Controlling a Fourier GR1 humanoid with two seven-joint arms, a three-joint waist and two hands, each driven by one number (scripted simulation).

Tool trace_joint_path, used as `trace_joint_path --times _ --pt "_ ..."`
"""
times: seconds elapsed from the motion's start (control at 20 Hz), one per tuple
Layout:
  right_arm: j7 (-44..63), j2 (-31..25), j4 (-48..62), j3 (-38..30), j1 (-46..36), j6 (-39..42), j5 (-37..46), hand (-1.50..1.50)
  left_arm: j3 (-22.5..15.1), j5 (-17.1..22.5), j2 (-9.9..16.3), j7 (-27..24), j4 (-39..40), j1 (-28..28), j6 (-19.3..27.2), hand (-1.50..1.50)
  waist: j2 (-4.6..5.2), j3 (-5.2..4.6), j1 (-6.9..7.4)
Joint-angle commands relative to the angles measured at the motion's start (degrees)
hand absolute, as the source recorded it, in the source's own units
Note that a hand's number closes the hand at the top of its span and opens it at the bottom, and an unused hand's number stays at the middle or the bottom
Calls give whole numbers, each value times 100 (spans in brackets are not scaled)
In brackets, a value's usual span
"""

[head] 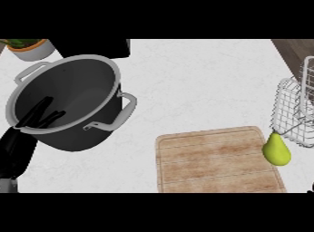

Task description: Pick the cupcake from the cutting board and place it in the tiered basket

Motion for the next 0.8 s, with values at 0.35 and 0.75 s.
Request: trace_joint_path --times 0.35,0.75 --pt "-3107 -428 705 -2737 -266 -921 -3005 150 87 -3 23 57 116 304 41 0 -82 0 -104" --pt "-5424 -1164 1881 -4485 256 1211 -5093 150 -142 -122 -107 -15 176 57 29 0 47 -47 117"
